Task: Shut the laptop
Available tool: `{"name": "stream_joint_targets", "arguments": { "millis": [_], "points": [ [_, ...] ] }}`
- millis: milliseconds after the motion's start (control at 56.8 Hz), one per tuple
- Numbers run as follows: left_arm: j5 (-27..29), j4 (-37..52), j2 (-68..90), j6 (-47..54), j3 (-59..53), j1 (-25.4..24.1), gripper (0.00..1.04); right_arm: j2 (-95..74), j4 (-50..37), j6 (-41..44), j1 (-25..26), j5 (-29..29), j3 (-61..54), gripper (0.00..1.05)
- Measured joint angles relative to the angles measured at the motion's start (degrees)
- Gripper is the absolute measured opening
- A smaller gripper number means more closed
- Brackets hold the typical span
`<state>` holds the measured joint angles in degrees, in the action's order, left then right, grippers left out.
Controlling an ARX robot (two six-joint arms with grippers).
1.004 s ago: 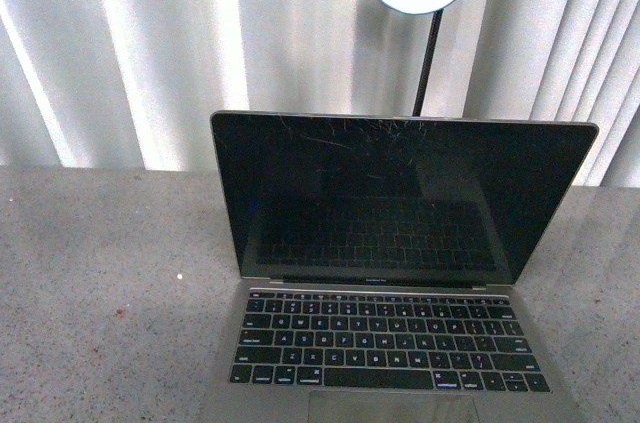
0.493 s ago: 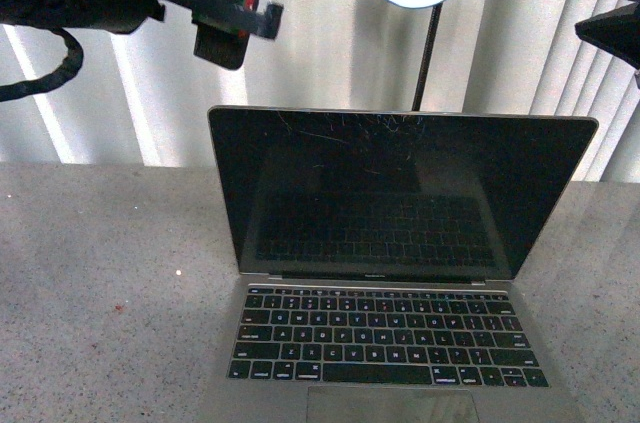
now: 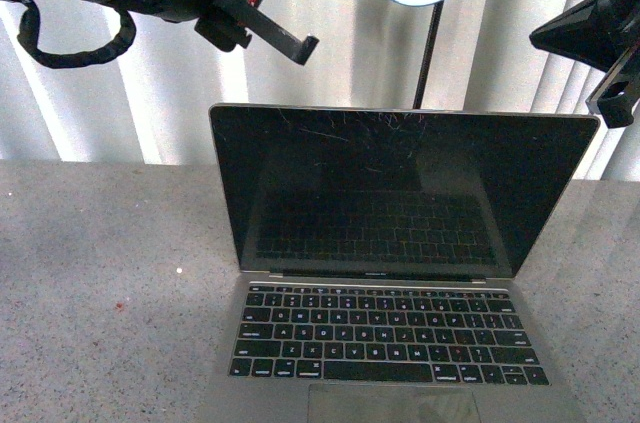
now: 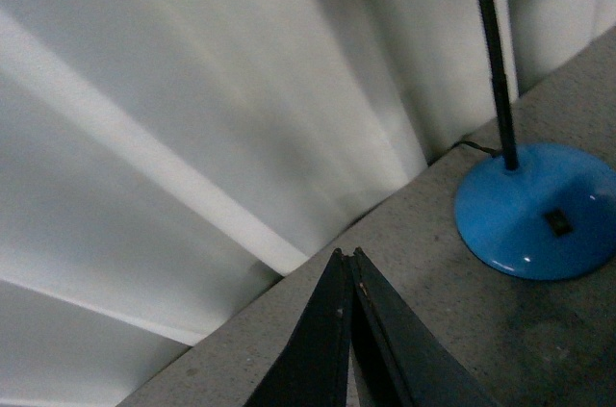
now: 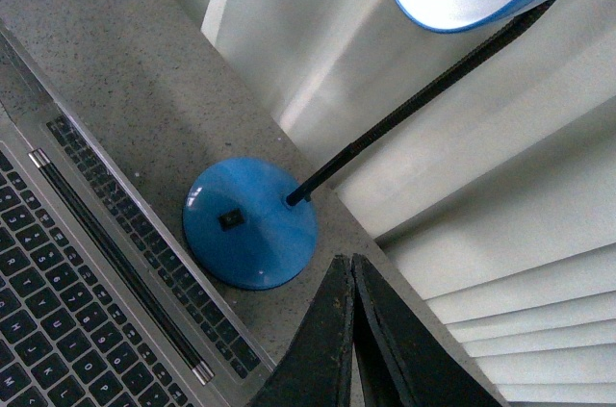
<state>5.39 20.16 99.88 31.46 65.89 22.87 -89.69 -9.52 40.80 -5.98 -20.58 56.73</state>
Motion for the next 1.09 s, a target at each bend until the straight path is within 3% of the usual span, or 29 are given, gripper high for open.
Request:
{"name": "stream_joint_targets", "arguments": {
  "millis": [335, 1092],
  "points": [
    [-1.92, -7.58, 1.53, 2.62, 1.31, 2.51, 0.04, -4.28, 3.56, 3.10, -0.61, -0.11, 3.80, 0.03],
    [-3.67, -11.17, 1.53, 4.74, 0.85, 3.43, 0.04, -5.51, 9.09, 6.93, -2.60, -1.01, 3.93, 0.03]
  ]
}}
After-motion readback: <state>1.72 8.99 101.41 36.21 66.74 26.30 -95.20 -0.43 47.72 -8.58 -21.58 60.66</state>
